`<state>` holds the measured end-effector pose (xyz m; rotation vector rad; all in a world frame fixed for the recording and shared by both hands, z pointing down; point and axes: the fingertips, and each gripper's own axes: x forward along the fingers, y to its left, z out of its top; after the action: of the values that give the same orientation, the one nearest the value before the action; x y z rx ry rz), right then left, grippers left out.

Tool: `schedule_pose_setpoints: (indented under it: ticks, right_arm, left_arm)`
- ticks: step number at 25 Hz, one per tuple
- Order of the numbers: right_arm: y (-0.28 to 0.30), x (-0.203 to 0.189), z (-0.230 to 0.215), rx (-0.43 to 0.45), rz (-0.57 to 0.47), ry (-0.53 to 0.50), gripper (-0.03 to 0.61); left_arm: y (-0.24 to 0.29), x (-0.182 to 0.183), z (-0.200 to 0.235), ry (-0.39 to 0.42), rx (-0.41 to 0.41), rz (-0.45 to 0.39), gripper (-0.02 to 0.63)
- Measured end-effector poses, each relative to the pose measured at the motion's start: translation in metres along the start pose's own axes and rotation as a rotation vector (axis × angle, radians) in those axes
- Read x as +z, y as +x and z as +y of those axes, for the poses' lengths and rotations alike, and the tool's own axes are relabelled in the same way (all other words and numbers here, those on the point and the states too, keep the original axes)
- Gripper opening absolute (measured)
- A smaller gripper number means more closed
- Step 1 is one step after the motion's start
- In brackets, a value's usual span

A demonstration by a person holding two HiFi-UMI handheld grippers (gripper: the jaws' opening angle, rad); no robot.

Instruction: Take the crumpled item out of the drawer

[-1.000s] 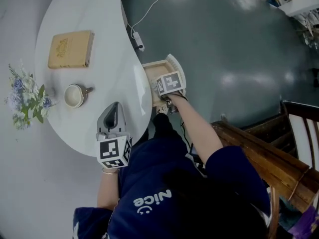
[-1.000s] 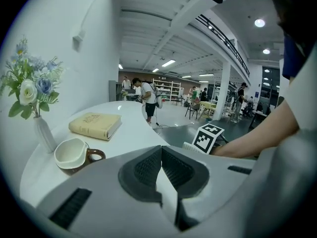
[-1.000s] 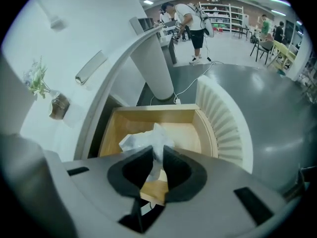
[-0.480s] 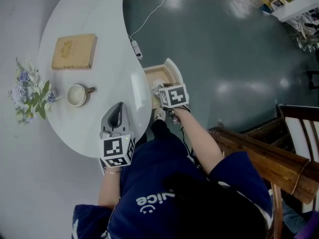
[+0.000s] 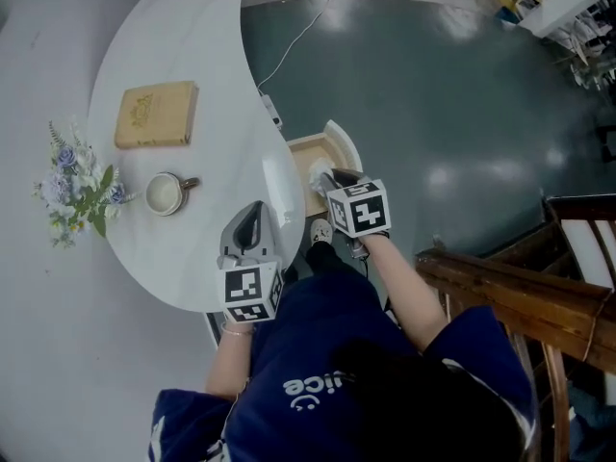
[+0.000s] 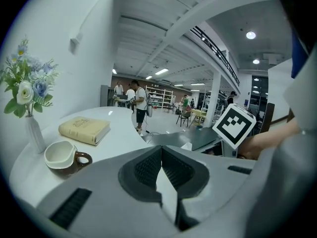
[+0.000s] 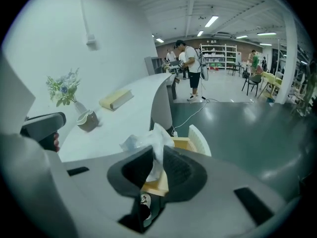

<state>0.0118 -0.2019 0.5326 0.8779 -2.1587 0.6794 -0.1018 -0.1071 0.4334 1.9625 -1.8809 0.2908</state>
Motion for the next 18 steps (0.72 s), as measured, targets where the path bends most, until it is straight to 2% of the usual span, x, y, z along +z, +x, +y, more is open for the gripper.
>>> schedule_pose_setpoints:
  ticks: [10, 18]
  right_arm:
    - [-0.051, 0.023, 0.013, -0.039, -0.163, -0.041, 0.071]
    - [-0.092, 0.042, 0.025, -0.058, -0.322, -0.049, 0.071]
  left_arm:
    - [0.000, 0.016, -0.017, 0.007, -0.056, -0.052, 0.005]
    - [-0.011, 0.049, -0.024, 0.021, -0.077, -0.138, 0.005]
